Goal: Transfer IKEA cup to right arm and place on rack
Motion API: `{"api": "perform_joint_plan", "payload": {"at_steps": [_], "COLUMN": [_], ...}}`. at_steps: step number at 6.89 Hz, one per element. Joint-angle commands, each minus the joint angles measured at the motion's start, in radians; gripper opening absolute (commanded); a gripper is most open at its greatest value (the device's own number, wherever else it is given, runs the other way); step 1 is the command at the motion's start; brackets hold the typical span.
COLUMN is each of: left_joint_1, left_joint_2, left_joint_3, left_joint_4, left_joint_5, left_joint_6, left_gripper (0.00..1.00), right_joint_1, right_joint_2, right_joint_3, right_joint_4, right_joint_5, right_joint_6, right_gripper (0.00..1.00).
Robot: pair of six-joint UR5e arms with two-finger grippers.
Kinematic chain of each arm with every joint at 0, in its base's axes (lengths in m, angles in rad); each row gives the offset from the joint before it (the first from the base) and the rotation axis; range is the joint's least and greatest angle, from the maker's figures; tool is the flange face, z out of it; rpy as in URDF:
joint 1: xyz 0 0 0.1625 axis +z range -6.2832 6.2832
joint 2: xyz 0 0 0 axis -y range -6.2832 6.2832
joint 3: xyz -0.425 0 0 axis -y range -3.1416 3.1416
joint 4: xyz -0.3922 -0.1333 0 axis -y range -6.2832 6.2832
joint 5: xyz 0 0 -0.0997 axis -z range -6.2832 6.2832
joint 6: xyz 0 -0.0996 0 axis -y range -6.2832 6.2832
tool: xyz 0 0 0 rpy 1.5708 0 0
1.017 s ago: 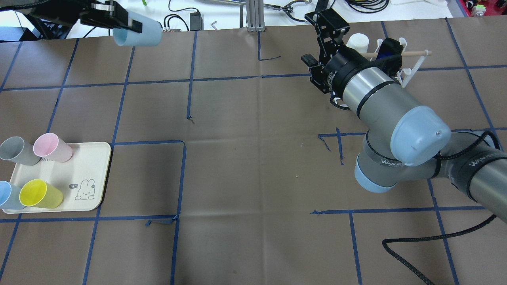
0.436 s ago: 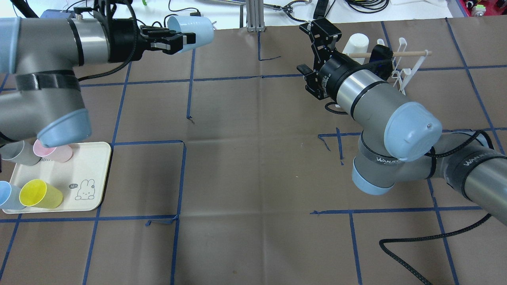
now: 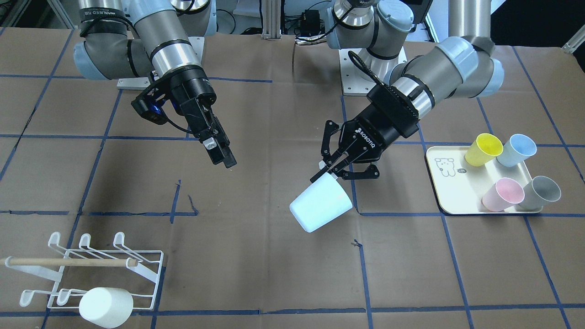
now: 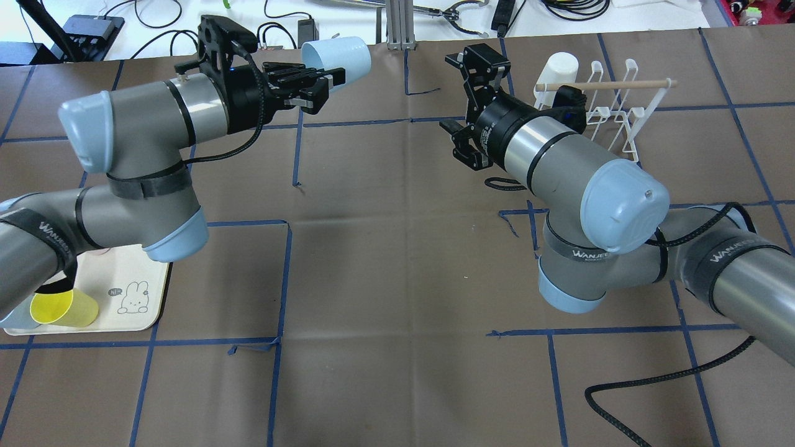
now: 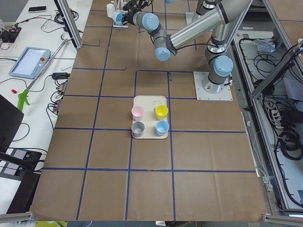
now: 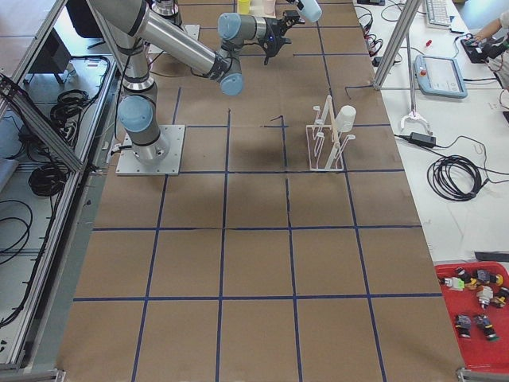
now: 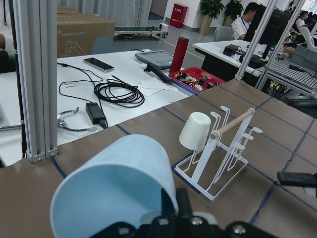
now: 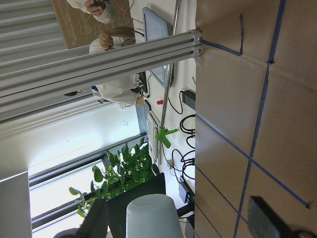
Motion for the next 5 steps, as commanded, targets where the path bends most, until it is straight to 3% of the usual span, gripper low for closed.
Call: {"api": "perform_joint_plan", "payload": {"at_steps": [1,3,5], "left_joint_1": [-0.048,-0.064,-0.064], "left_joint_2": [-0.067,-0.001,-0.001], "left_joint_3": [-0.061,-0.147,-0.143], "left_joint_4": [0.279,0.278,0.272], "left_joint_5": [-0.006,-0.006,-0.004], "left_joint_6": [-0.18,-0.181,-0.181], "left_gripper": [0.02,0.02,0.03], "right_joint_1": [0.011,0.039,0.053], "right_joint_2": [0.0,0.014,0.047], "right_joint_3": [-0.01,-0.041,-0.071], "right_joint_4": [0.066,0.097,0.097], "right_joint_5": [0.002,0.003,0.005], "right_joint_6": [0.004,-0.009,-0.012], "right_gripper": [1.0,1.0,1.0]}}
